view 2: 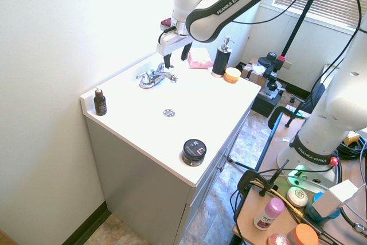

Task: Turn off the cold water

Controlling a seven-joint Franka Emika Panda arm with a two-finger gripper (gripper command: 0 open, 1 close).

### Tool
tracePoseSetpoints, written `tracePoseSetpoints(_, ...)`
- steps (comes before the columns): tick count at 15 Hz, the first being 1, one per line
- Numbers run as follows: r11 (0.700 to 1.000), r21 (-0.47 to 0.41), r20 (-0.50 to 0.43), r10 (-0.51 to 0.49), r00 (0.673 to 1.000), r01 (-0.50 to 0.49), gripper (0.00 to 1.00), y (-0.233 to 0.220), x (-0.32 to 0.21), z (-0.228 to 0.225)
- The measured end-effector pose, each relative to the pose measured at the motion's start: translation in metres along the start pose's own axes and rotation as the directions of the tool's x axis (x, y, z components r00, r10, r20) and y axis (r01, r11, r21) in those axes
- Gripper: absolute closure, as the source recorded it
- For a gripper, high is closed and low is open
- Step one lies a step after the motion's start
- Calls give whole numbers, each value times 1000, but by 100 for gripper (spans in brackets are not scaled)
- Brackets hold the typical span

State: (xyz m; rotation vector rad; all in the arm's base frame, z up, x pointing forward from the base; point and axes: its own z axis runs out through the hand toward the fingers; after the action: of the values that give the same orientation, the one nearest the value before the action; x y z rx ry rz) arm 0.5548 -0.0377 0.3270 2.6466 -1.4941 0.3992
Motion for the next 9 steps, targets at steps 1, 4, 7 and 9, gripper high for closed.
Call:
tracePoseSetpoints(1,1000,-5,-6,4,1000,-4,0,-1,7,7)
tracePoseSetpoints(4,1000,-17,-11,15,1000,-15,0,-1,18,29)
tracePoseSetpoints(7,999,-25,-23,34,999,-35,0,3,33,40)
tracePoseSetpoints(9,998,-31,-32,46,998,-47,0,4,43,46)
